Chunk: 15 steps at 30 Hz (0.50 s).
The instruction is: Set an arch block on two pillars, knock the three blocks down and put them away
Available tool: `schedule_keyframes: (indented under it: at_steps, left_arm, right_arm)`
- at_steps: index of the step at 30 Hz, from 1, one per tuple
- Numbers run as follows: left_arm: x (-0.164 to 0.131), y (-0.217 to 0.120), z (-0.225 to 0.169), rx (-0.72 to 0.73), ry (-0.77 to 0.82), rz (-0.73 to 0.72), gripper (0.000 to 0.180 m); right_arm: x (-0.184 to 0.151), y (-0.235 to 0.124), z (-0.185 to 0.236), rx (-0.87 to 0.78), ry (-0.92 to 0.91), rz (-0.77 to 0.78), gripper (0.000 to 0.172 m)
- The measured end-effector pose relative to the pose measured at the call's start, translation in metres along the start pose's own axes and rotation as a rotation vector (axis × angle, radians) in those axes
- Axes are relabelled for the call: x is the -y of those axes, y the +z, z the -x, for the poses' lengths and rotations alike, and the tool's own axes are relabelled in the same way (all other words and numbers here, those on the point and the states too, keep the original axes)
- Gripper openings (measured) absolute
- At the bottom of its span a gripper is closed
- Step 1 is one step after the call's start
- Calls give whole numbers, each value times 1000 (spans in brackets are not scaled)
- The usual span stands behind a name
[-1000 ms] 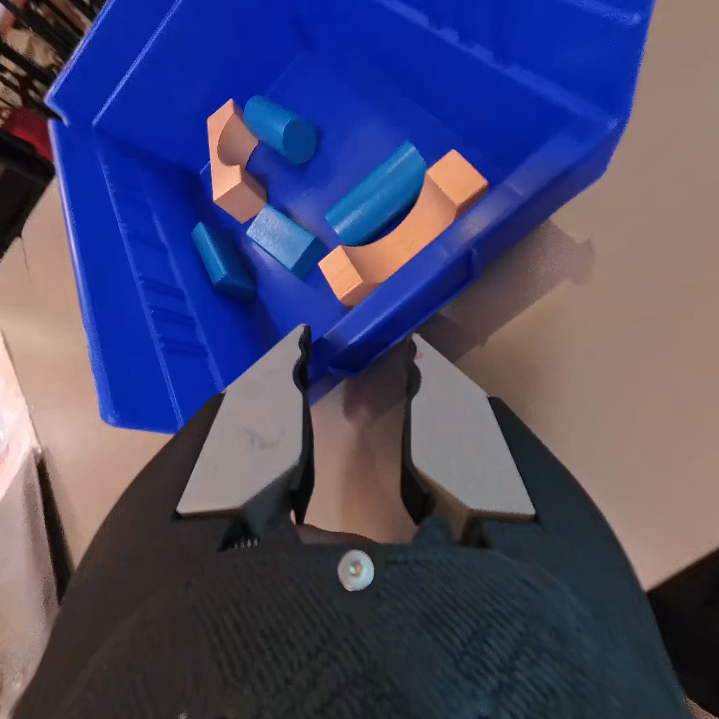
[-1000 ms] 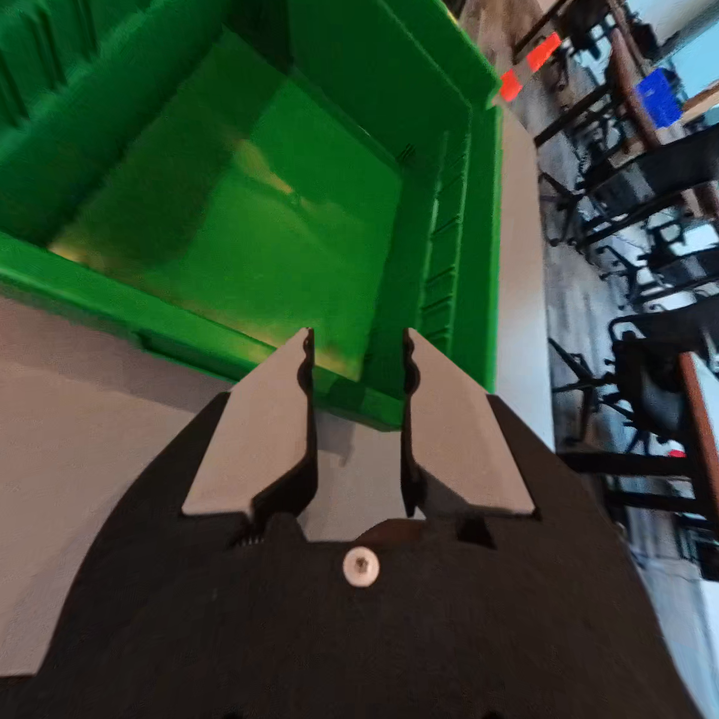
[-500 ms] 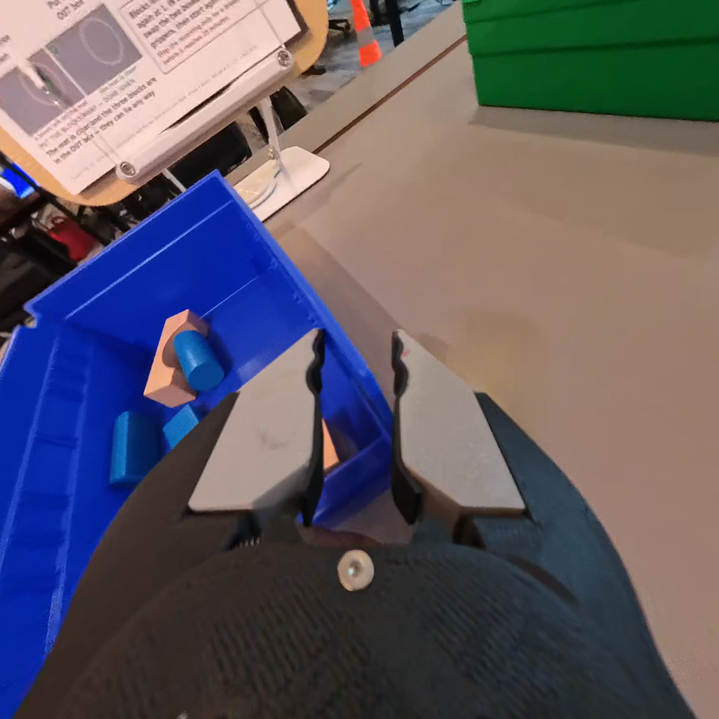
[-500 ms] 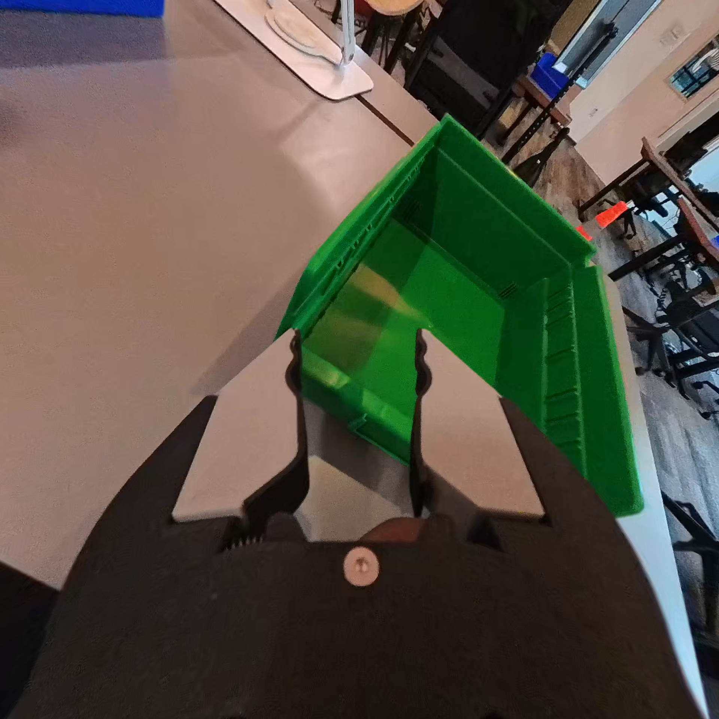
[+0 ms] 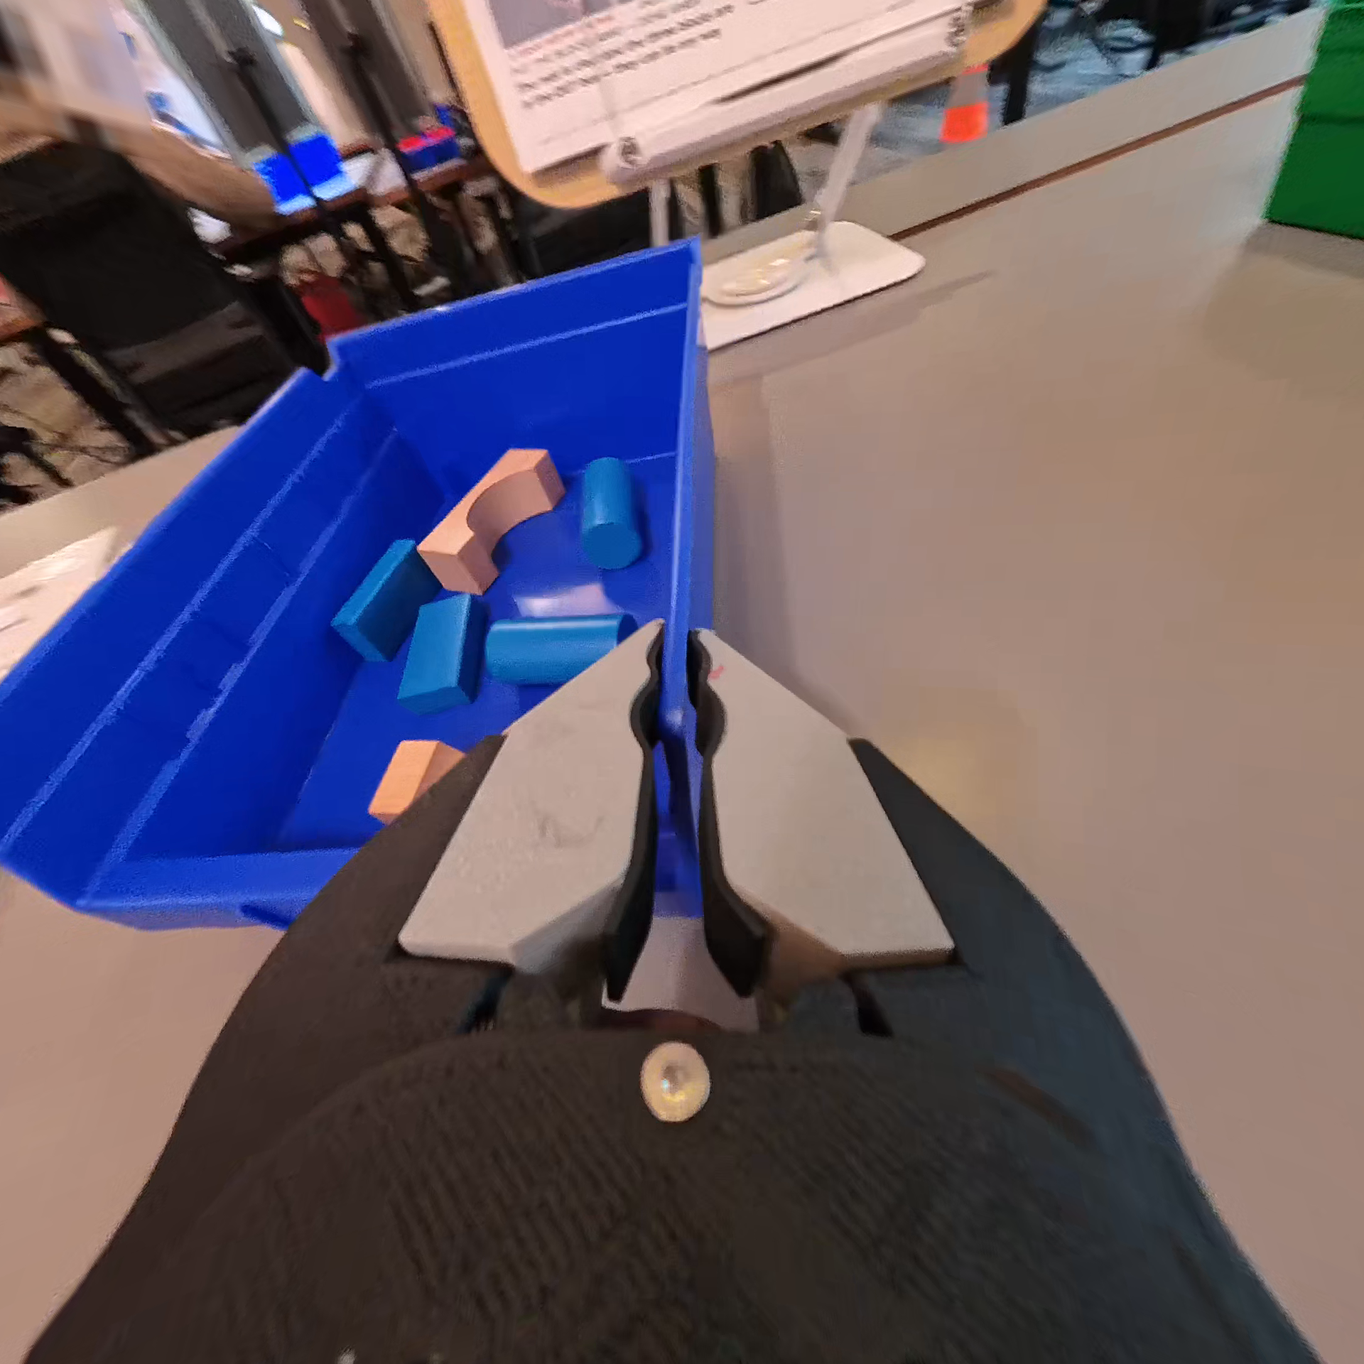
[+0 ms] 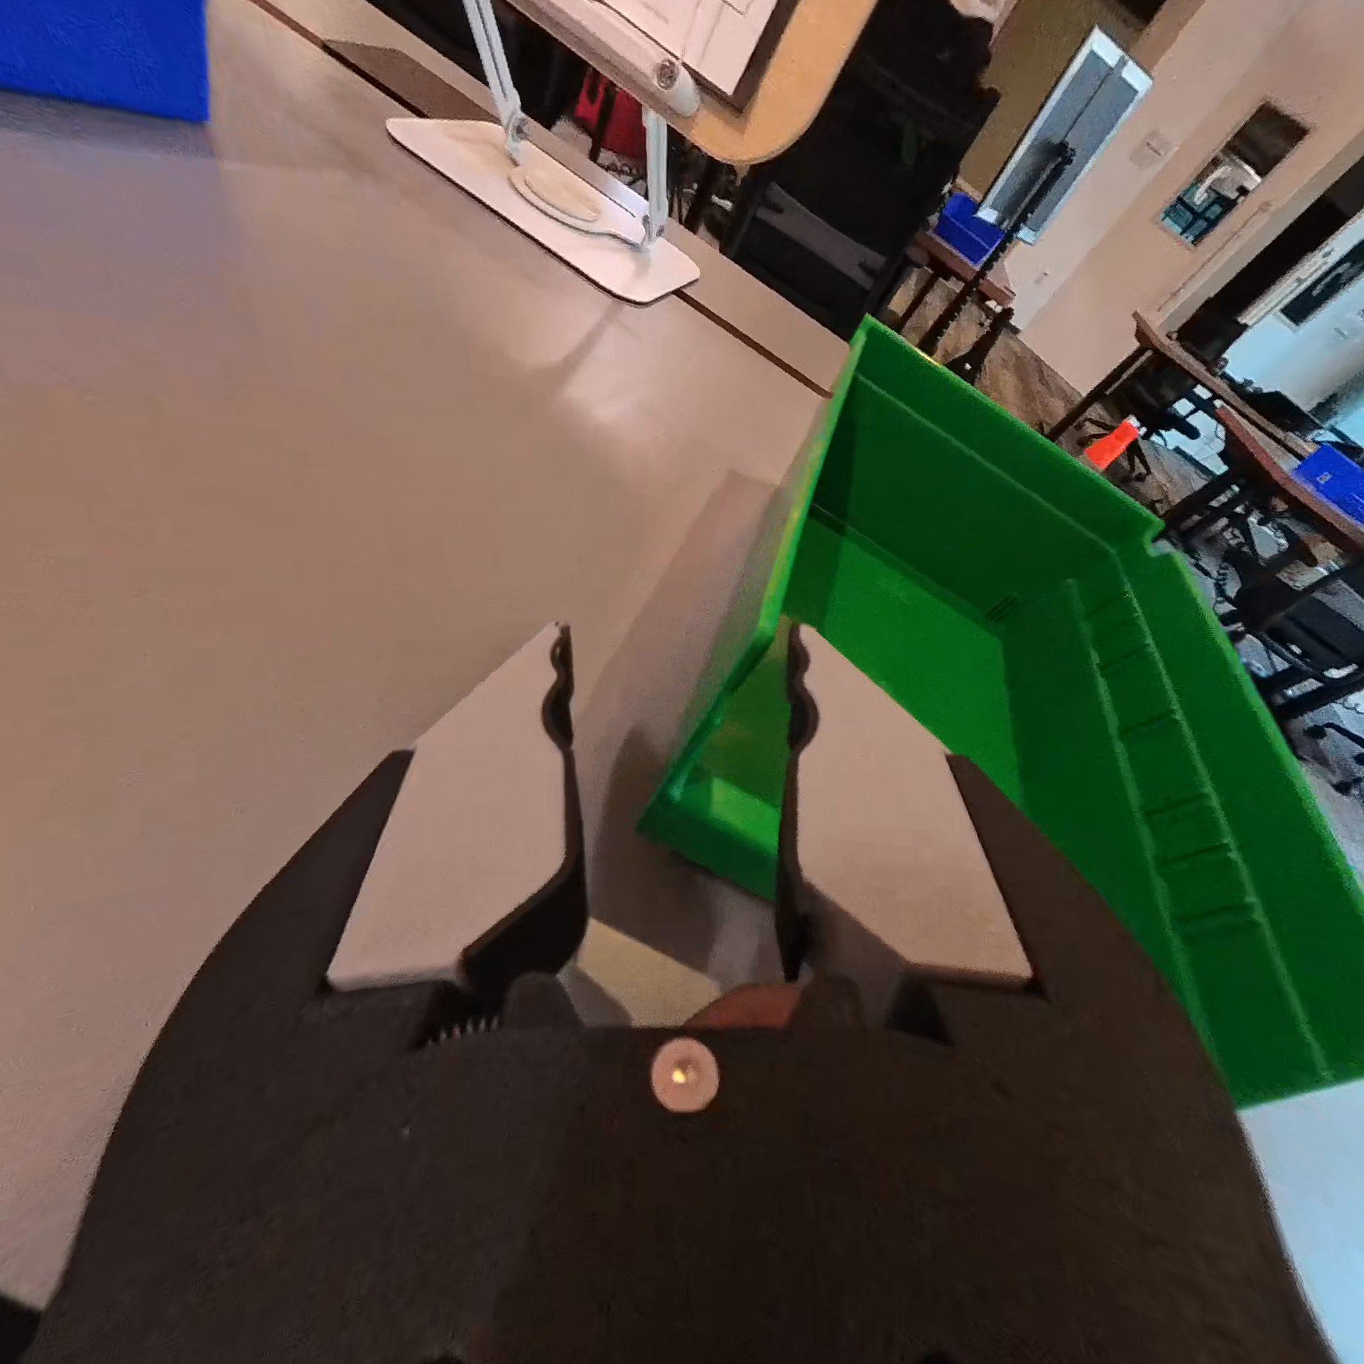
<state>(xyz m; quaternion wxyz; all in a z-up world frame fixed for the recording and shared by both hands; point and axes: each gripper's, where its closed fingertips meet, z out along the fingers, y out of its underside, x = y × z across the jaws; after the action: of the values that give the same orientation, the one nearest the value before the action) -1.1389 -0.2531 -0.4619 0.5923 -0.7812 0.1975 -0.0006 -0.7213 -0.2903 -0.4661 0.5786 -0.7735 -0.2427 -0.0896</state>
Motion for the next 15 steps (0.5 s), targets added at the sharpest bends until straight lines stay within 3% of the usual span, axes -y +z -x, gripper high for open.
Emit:
schedule_keyframes:
  at_steps: [3,5,15]
  left_arm:
    - [-4,-6,13,50,-85,-43,0]
    - [-2,-7,14,52,-81,-30,1]
    - [16,-6,-23,-112,-118,-76,51]
  right_arm:
    - [-9,12,-8,-37,15,52,44]
    - [-16,17,-12,-47,2,90,13]
    - [-24,39,-41,-130,37,135,6]
